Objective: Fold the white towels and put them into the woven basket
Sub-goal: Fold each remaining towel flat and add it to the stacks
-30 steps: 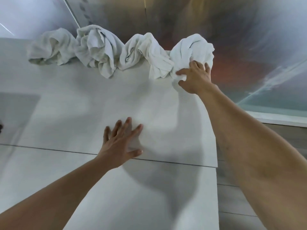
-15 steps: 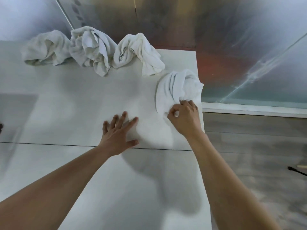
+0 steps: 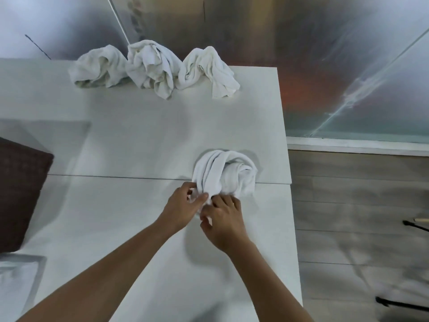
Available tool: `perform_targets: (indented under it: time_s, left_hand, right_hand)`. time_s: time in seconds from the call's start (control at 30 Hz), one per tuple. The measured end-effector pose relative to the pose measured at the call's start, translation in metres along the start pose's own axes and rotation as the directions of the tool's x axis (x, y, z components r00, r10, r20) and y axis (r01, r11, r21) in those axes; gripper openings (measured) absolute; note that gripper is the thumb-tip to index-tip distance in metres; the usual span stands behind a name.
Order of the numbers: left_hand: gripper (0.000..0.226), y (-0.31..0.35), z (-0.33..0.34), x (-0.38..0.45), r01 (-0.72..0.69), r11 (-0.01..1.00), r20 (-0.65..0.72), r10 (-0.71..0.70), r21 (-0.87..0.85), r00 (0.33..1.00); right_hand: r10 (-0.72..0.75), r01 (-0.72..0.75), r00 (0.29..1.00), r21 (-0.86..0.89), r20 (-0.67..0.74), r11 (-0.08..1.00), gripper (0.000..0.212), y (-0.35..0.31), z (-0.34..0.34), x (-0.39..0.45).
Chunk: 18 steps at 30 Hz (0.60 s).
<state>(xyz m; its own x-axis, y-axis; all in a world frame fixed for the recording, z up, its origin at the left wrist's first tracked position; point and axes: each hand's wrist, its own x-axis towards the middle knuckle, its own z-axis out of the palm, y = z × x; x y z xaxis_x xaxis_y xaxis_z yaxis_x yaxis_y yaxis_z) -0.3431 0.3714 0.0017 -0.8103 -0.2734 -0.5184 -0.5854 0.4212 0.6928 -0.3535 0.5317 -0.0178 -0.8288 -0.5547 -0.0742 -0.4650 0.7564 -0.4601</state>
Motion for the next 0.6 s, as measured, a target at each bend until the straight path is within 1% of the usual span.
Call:
perform_targets:
  time_s: [0.1, 0.13, 0.2, 0.27, 0.33, 0.4, 0.43, 0.47, 0.53, 0.6]
  left_hand:
    - [0.049, -0.02, -0.01, -0.025, 0.105, 0.994, -0.048, -0.106, -0.014, 0.993]
    - [0.047, -0.027, -0.013, -0.034, 0.112, 0.994, -0.056, -0.111, 0.017, 0.992]
    - [0.034, -0.042, -0.017, -0.049, 0.089, 0.987, -0.065, -0.081, 0.13, 0.995]
    - [0.023, -0.057, -0.022, -0.061, 0.072, 0.981, -0.093, -0.056, 0.178, 0.994]
    - [0.023, -0.073, -0.028, -0.075, 0.053, 0.985, -0.114, -0.035, 0.164, 0.993]
    - [0.024, -0.089, -0.036, -0.09, 0.034, 0.989, -0.122, -0.016, 0.145, 0.992]
    - [0.023, -0.097, -0.04, -0.099, 0.043, 0.992, -0.13, -0.027, 0.118, 0.991]
    - [0.022, -0.105, -0.044, -0.108, 0.058, 0.995, -0.144, -0.046, 0.086, 0.988]
    - [0.02, -0.123, -0.054, -0.126, 0.098, 0.994, -0.171, -0.09, 0.04, 0.981]
    - [0.019, -0.141, -0.065, -0.138, 0.134, 0.991, -0.178, -0.127, 0.029, 0.976]
  right_hand:
    - [-0.029, 0.024, 0.997, 0.057, 0.073, 0.998, 0.011, -0.029, 0.013, -0.032]
    - [-0.039, 0.031, 0.994, 0.077, 0.106, 0.997, 0.015, -0.038, 0.018, -0.043]
    - [-0.062, 0.042, 0.981, 0.111, 0.183, 0.993, 0.028, -0.055, 0.024, -0.063]
    - [-0.053, 0.011, 0.967, 0.166, 0.25, 0.986, 0.04, -0.07, 0.025, -0.081]
    - [0.031, -0.126, 0.958, 0.323, 0.284, 0.938, 0.046, -0.081, 0.021, -0.096]
    - [0.184, -0.302, 0.945, 0.501, 0.272, 0.811, 0.046, -0.088, 0.014, -0.11]
    - [0.272, -0.36, 0.932, 0.543, 0.238, 0.758, 0.045, -0.089, 0.01, -0.116]
    - [0.356, -0.407, 0.913, 0.537, 0.201, 0.739, 0.044, -0.089, 0.008, -0.12]
    - [0.478, -0.489, 0.867, 0.427, 0.142, 0.761, 0.047, -0.085, 0.006, -0.127]
    - [0.519, -0.526, 0.848, 0.297, 0.108, 0.797, 0.057, -0.078, 0.008, -0.131]
